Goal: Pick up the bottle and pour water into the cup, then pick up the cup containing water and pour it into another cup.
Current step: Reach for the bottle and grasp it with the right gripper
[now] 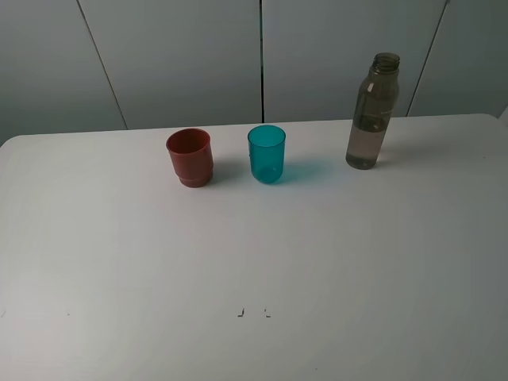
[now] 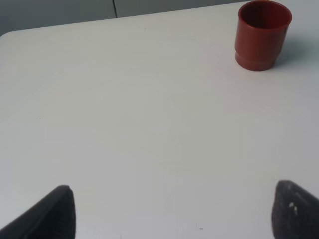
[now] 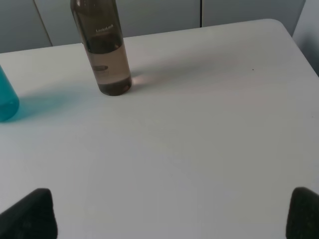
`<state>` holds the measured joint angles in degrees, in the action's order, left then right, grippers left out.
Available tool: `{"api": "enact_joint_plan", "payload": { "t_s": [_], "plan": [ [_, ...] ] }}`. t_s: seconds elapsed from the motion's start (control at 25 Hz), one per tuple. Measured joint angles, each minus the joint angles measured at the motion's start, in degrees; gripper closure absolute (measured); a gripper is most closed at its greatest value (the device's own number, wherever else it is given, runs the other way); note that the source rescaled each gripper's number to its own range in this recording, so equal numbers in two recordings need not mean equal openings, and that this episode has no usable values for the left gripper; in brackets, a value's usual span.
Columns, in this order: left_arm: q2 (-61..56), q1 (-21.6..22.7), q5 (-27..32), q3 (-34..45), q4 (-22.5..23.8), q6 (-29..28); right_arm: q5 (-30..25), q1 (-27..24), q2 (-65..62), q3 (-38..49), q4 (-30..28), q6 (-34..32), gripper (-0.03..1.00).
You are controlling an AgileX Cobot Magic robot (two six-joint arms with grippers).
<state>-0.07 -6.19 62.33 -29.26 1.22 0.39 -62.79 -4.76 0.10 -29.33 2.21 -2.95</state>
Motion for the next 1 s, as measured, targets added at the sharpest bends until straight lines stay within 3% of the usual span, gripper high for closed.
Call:
{"api": "enact_joint_plan", "payload": {
  "t_s": [1.0],
  "plan": [
    [0.0,0.0,0.0,0.0,0.0,-0.4,0.0,0.0,0.0,0.0,0.0,0.0,-0.03]
  ]
}}
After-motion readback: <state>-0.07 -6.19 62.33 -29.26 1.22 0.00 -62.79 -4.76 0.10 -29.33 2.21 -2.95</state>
